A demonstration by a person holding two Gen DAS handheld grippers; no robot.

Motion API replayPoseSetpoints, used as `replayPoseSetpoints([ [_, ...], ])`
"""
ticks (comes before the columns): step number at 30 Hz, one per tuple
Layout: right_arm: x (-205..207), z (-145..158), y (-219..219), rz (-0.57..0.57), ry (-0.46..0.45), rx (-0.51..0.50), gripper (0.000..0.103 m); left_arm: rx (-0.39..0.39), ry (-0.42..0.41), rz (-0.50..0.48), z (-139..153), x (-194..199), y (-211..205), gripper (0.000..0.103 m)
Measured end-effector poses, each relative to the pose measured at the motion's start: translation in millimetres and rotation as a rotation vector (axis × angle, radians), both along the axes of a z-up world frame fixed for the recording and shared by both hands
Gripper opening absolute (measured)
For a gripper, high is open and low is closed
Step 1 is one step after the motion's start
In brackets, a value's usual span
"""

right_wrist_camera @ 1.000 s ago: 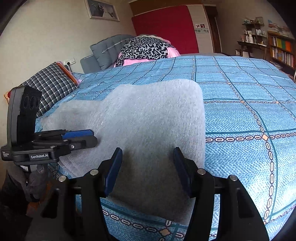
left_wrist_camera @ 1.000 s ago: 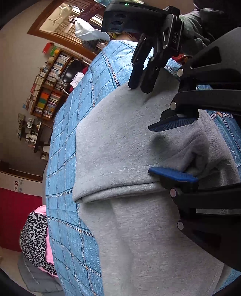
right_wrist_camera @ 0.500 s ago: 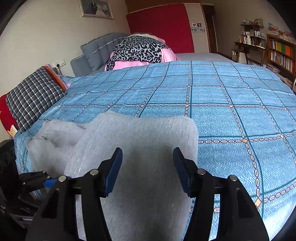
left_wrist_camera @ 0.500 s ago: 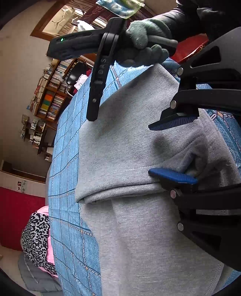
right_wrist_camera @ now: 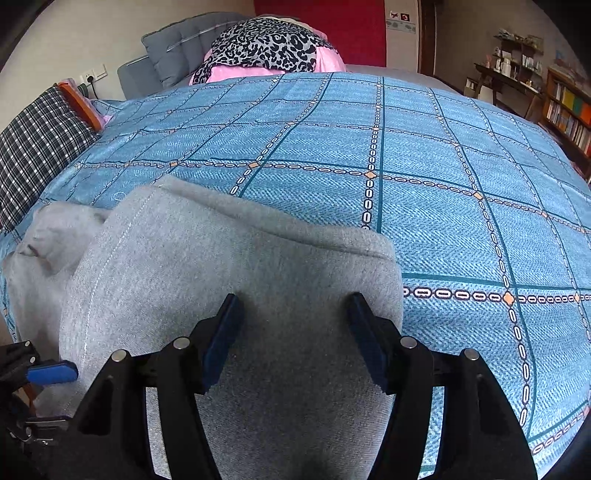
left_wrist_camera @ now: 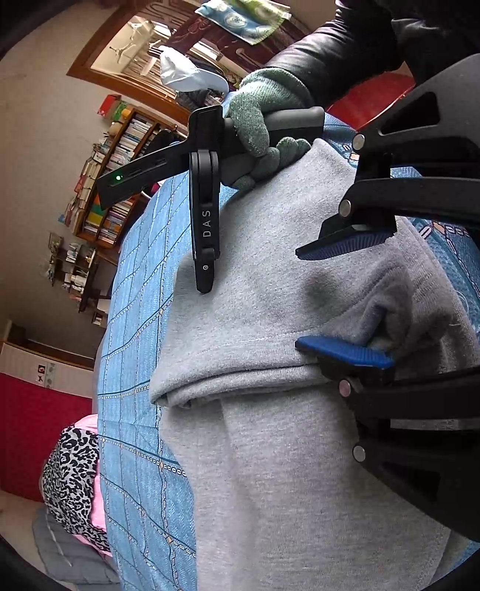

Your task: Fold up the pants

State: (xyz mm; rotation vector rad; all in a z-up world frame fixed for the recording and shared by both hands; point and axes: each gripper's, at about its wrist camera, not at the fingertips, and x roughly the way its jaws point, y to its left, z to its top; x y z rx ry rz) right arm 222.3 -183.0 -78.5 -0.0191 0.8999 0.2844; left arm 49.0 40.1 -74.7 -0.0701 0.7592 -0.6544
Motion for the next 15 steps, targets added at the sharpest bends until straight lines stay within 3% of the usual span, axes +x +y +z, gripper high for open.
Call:
replayPoseSetpoints([
  [9,-5,2,5,-0.009,-0.021,-0.057,0.064,0.029,-0.013,0.023,4,-4,-7,0.043],
  [15,-19,8,9,-0.035,-0.048,-0.116,0.070,0.042,-0.018,0.036,5,-4,-8,0.043],
])
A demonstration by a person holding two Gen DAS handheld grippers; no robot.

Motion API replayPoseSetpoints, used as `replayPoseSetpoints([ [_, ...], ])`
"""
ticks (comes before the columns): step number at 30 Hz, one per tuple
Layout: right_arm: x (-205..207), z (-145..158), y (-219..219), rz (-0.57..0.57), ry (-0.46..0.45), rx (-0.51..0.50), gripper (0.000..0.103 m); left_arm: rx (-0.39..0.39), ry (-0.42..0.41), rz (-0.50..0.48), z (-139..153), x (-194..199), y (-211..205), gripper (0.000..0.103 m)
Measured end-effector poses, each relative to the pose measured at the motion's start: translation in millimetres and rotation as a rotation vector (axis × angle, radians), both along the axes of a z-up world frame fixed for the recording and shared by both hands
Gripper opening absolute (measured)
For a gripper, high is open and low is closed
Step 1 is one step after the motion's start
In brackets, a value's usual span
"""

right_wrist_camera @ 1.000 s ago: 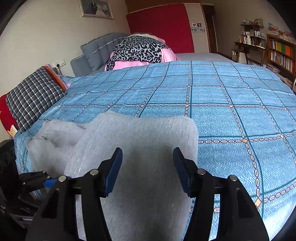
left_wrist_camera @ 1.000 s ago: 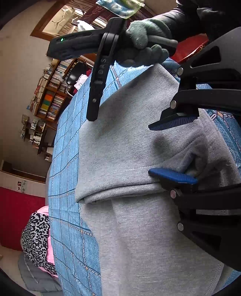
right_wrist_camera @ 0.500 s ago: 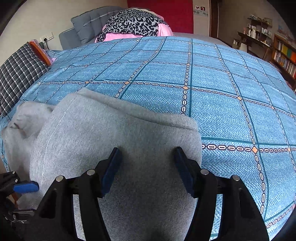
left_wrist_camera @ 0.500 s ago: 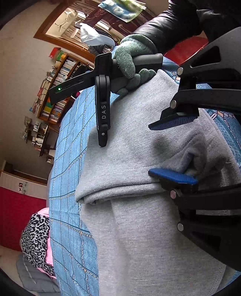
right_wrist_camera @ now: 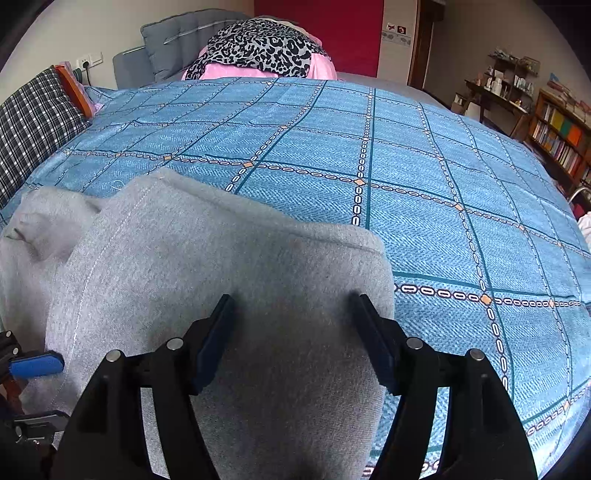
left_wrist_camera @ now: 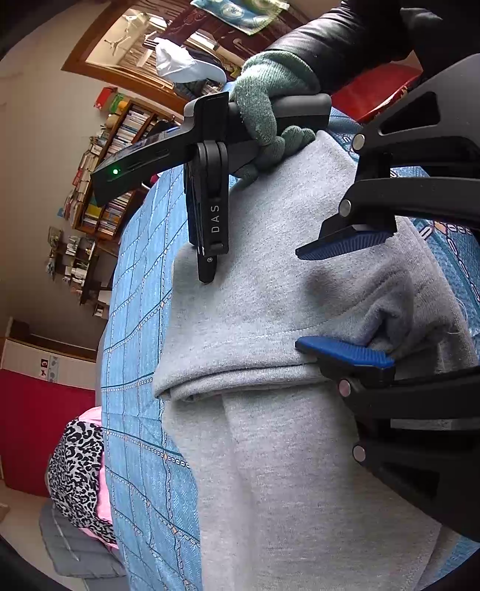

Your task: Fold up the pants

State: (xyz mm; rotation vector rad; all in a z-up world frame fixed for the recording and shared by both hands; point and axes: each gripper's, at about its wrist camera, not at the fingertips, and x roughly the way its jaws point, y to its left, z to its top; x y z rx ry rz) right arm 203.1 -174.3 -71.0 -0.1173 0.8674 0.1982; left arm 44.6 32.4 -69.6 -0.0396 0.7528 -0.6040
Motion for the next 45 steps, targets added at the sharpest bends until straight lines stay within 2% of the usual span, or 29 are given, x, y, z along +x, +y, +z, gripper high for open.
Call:
replayPoseSetpoints([
  [10,-60,9,-3,-0.011,-0.045,0.040,0.076,0.011,-0.017,0.016,0,-4,-3,0.043],
  [19,-100,-12,-2,-0.053,-0.135,0.046,0.081,-0.051,0.002,0.056,9,-9,18,0.043],
  [21,-101,-14,-3,-0.070,-0.145,0.056,0.083,-0.031,-0.027,0.120,15,-14,28,0.068],
  [22,-101,-15,-4,-0.076,-0.147,0.060,0.084,-0.024,-0.048,0.152,18,-16,36,0.074],
  [28,-101,-16,-6,-0.102,-0.148,0.087,0.086,-0.072,-0.065,0.358,31,-21,98,0.074],
  [35,-103,-16,-5,-0.118,-0.153,0.085,0.086,-0.105,-0.044,0.607,32,-30,176,0.074],
  [38,-104,-16,-6,-0.119,-0.155,0.087,0.086,-0.083,-0.038,0.665,29,-33,196,0.074],
  [40,-104,-16,-7,-0.121,-0.153,0.091,0.086,-0.100,-0.022,0.672,27,-35,206,0.074],
  [45,-105,-17,-8,-0.122,-0.154,0.098,0.086,-0.115,0.000,0.773,21,-42,231,0.074],
])
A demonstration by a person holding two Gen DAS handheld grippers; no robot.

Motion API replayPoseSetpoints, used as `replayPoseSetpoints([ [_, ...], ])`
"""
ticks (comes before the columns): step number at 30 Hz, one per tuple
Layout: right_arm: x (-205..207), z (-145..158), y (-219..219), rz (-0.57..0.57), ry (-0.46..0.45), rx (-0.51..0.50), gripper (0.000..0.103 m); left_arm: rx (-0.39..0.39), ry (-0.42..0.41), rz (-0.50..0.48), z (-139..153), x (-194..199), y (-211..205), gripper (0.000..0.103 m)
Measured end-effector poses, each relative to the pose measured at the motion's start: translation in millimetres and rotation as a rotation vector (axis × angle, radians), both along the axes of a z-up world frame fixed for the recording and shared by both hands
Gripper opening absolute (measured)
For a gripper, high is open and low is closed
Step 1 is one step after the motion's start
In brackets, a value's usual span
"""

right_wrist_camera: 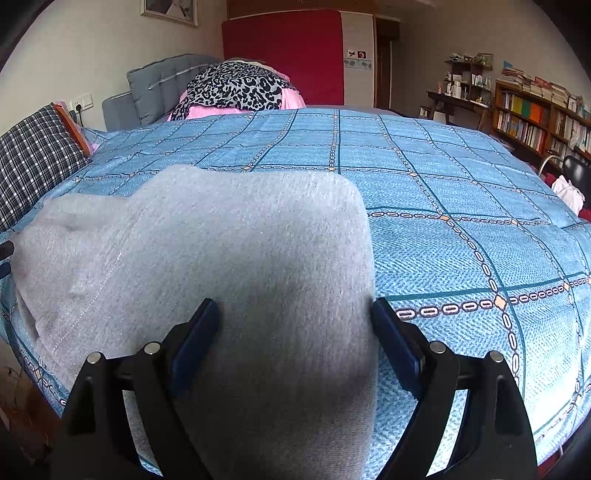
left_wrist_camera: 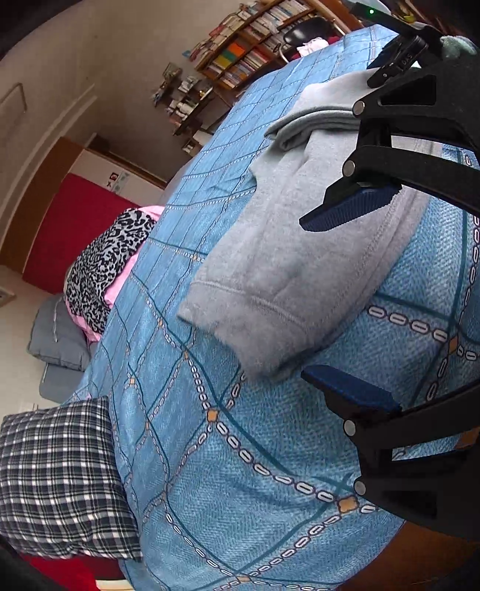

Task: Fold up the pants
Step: 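Grasp the side edge of the grey sweatpants with the left gripper, then lift the held edge with the left gripper and fold it over the stack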

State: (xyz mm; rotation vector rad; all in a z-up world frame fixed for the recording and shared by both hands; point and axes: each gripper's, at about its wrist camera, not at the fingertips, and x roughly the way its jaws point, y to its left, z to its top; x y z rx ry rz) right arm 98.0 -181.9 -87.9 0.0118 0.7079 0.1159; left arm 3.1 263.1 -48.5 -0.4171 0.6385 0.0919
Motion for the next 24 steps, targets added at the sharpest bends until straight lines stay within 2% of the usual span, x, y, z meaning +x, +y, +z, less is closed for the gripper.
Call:
replayPoseSetpoints([
  [2,0,0,0,-0.001,0.000,0.001,0.086,-0.042,0.011,0.020,-4,2,10,0.074],
  [6,0,0,-1,-0.002,-0.001,0.004,0.086,-0.190,0.031,0.028,-17,10,30,0.074],
  [8,0,0,0,-0.001,-0.001,0.004,0.086,-0.212,0.022,0.020,-19,14,33,0.071],
  [10,0,0,-1,-0.001,0.000,0.004,0.086,-0.219,0.020,0.002,-18,19,34,0.061],
  [16,0,2,0,-0.005,-0.003,0.004,0.086,-0.319,0.019,-0.029,-23,33,42,0.051],
  [18,0,3,0,-0.005,-0.004,0.004,0.086,-0.347,0.021,-0.040,-25,35,43,0.042],
  [21,0,3,1,-0.005,-0.002,0.003,0.086,-0.339,0.003,-0.034,-21,32,39,0.032],
  [24,-1,3,0,-0.006,-0.003,0.008,0.086,-0.254,-0.037,-0.029,-7,26,23,0.027],
])
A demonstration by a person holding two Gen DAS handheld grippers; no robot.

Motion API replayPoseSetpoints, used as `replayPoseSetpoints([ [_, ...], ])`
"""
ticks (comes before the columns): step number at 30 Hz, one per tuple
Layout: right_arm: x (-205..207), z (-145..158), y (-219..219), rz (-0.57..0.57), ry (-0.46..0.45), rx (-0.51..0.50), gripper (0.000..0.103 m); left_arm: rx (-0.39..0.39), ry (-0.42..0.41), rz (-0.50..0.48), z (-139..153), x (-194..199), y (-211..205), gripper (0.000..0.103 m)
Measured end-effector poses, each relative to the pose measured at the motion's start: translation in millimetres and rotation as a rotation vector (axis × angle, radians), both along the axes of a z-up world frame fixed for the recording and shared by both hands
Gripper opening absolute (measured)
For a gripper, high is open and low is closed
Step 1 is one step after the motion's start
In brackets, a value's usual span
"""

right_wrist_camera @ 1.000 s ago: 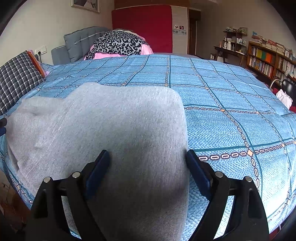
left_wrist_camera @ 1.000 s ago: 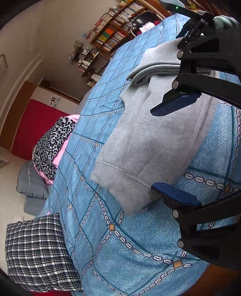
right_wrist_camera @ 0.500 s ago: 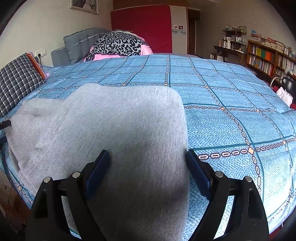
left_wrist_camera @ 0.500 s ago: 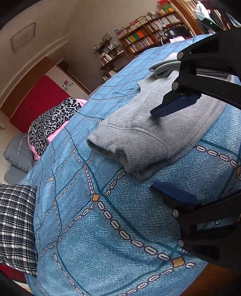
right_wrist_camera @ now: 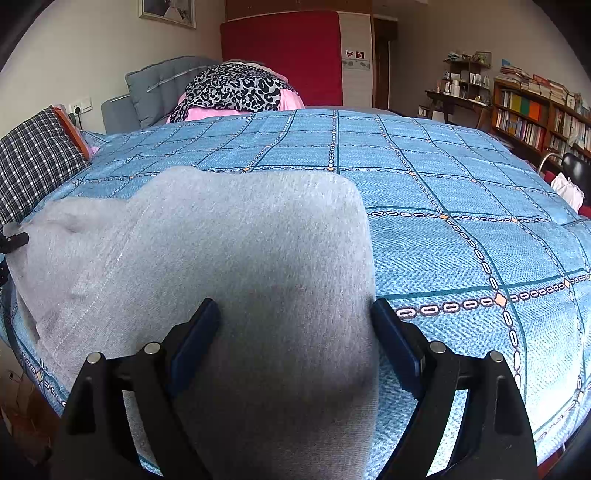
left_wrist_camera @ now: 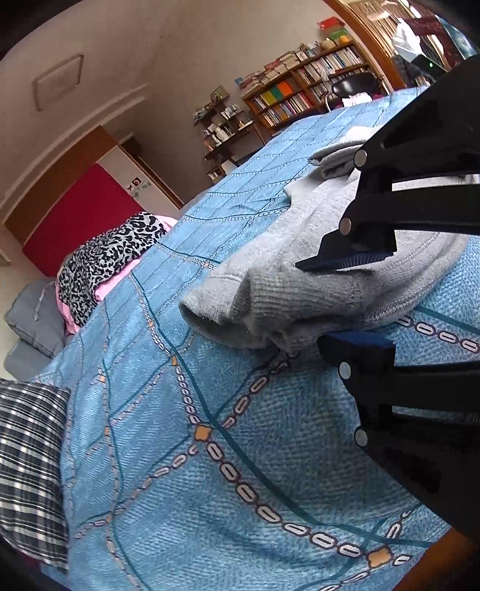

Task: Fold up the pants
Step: 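Lift the held edge with the left gripper and fold it over the stack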

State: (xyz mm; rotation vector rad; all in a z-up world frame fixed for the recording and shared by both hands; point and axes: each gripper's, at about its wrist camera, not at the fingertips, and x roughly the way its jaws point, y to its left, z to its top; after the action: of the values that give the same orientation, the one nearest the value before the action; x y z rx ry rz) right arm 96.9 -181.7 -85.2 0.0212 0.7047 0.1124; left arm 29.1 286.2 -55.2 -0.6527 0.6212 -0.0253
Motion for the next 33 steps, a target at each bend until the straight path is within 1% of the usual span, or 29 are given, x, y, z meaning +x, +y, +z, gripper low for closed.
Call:
replayPoseSetpoints([
  [3,-2,2,-1,0.001,-0.005,0.020,0.086,0.040,-0.053,-0.018,19,-3,-14,0.026],
  [6,-5,4,0,0.004,-0.016,0.038,0.086,0.071,-0.103,-0.058,39,-2,-28,0.026],
  [12,-10,5,-3,0.008,-0.031,0.067,0.086,0.158,-0.187,-0.162,77,-5,-76,0.024],
  [16,-14,6,-5,0.014,-0.041,0.087,0.086,0.226,-0.236,-0.243,94,-6,-116,0.023],
  [20,-17,4,-8,0.016,-0.044,0.104,0.086,0.288,-0.270,-0.319,104,-5,-156,0.022],
  [24,-21,4,-14,0.011,-0.049,0.126,0.086,0.317,-0.281,-0.396,107,-4,-193,0.022],
  [28,-25,6,-20,0.006,-0.058,0.153,0.086,0.360,-0.283,-0.459,106,-4,-227,0.022],
  [33,-30,7,-29,-0.007,-0.074,0.184,0.086,0.428,-0.270,-0.534,98,-2,-271,0.022],
])
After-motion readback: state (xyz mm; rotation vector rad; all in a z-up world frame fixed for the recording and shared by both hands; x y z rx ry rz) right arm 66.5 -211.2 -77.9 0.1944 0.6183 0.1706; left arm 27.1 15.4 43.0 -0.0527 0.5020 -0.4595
